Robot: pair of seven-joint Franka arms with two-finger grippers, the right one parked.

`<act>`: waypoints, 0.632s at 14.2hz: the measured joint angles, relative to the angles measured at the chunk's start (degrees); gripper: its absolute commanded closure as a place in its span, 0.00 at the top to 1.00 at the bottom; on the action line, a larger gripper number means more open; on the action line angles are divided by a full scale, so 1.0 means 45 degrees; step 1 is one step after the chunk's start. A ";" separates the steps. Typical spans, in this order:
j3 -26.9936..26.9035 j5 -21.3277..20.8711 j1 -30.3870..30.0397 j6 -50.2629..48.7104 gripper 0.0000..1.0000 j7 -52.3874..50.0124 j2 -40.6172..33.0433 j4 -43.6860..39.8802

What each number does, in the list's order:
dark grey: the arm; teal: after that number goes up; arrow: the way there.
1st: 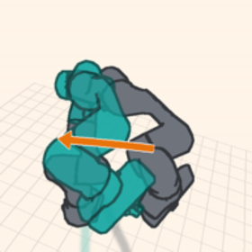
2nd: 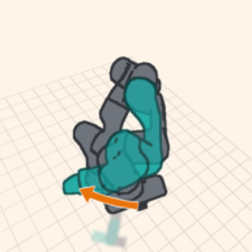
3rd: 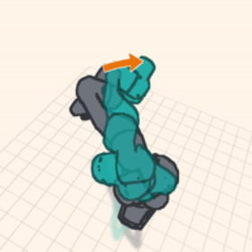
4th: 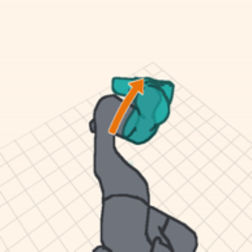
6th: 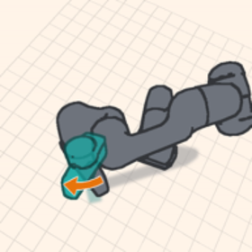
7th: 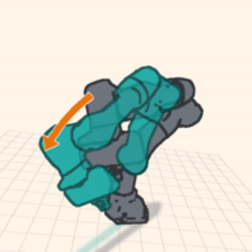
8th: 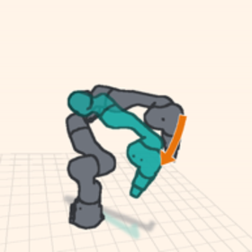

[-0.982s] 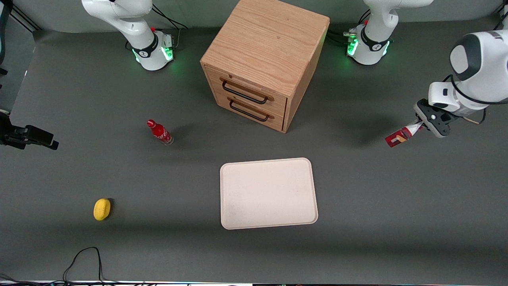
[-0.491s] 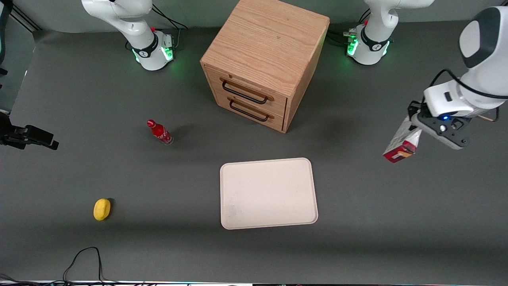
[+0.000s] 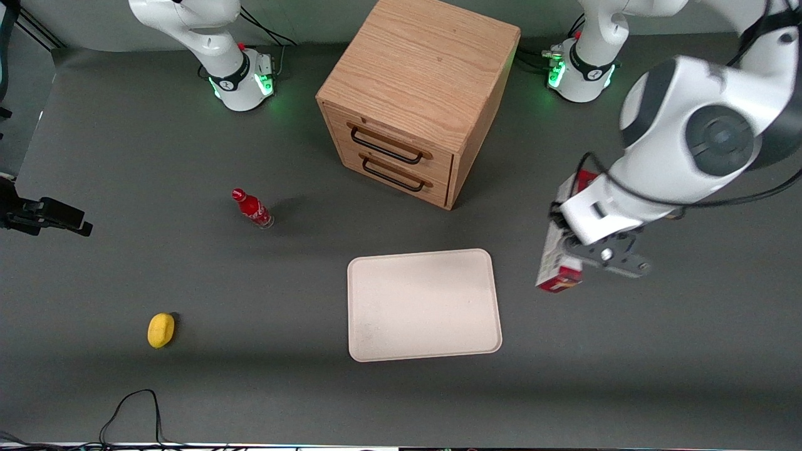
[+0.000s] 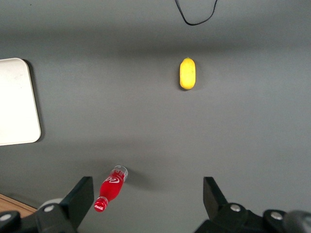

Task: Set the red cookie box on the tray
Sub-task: 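Carry the upright cookie box over the white tray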

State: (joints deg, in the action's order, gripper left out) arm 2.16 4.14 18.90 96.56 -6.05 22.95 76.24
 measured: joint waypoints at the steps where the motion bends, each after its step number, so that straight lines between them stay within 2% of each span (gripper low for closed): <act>1: 0.0007 0.0001 0.0266 0.0012 0.00 -0.0633 0.0784 -0.0711; 5: -0.0032 -0.0008 0.1147 0.0500 0.00 -0.2326 0.3643 -0.2801; 9: -0.0170 -0.0012 0.1618 0.2540 0.00 -0.3616 0.5650 -0.3145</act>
State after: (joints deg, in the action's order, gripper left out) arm 1.39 4.09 26.18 107.99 -22.33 48.37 62.09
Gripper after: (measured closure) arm 0.965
